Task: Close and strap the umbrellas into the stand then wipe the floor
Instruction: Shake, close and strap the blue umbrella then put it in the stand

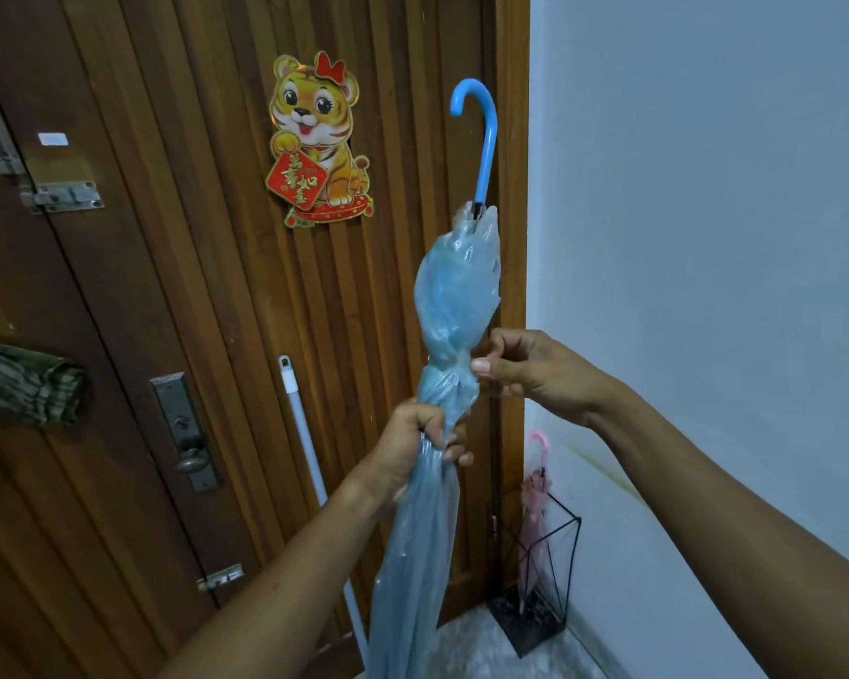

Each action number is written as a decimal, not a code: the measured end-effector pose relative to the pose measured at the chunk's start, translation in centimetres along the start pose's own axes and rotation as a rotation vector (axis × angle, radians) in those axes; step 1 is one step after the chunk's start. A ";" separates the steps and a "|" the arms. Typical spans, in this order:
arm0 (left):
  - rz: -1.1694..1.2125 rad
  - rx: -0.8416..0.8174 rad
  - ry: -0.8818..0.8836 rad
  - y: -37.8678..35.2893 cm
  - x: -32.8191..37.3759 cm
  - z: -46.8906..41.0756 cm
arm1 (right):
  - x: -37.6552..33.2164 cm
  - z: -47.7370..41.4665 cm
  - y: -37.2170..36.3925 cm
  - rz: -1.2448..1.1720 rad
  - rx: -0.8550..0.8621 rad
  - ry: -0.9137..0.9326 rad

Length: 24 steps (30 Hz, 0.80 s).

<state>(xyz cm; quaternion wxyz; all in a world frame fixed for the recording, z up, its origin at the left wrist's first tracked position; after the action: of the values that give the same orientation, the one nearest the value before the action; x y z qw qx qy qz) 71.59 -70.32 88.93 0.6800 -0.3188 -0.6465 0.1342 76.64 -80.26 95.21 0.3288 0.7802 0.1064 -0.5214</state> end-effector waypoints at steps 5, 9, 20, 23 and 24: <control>-0.011 -0.199 0.205 -0.2 -0.8 0.7 | -0.7 0.2 -1.4 -0.097 -0.018 0.052; -0.477 0.013 0.035 2.2 1.4 0.3 | -0.5 0.5 0.6 0.031 0.259 0.037; -0.610 0.491 -0.345 3.5 2.7 0.9 | -1.4 -0.8 -1.6 0.174 0.237 -0.043; -0.555 0.395 -0.344 2.9 3.9 1.1 | -1.7 -0.9 -1.1 0.115 0.221 -0.021; -0.508 0.349 -0.343 2.8 4.0 1.0 | -1.7 -1.1 -1.0 0.087 0.214 -0.021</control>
<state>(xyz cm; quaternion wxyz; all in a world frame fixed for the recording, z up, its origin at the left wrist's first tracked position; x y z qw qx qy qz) 71.76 -65.57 90.41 0.6175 0.0004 -0.7772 0.1210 76.23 -78.59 96.54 0.2670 0.8093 0.0129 -0.5231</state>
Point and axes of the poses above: each hand's wrist, its own z-axis away from the middle knuckle, its own y-axis out of the back of the hand, x = y × z, the point moved 9 cm from there along -z, towards the middle knuckle, and after that the axes turned 13 degrees about z, right-handed, at the moved point
